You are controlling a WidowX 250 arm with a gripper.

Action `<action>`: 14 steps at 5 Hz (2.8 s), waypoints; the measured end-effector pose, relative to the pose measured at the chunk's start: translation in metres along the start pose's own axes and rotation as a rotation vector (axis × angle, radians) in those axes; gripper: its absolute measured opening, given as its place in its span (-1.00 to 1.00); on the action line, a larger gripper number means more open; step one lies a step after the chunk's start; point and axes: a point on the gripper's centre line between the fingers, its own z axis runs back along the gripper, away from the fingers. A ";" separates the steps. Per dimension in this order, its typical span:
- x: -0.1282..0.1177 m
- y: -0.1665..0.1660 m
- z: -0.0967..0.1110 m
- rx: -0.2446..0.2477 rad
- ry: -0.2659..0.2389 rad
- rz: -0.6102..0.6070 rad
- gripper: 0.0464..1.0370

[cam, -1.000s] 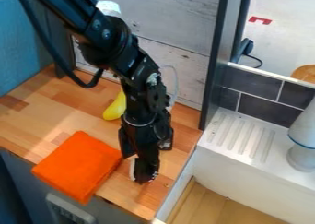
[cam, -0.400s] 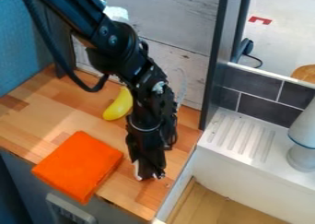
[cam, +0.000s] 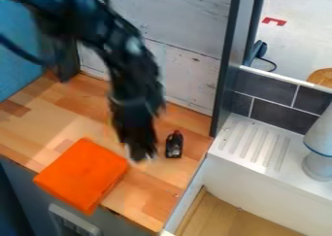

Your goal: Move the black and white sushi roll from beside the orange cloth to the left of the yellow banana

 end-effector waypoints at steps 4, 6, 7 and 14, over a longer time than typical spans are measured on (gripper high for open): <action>-0.016 0.147 -0.013 0.011 -0.019 0.443 -0.20; 0.007 0.180 -0.047 0.051 -0.031 0.496 -0.20; 0.015 0.194 -0.057 0.074 -0.024 0.512 -0.20; -0.023 0.152 0.045 -0.029 0.078 0.579 0.93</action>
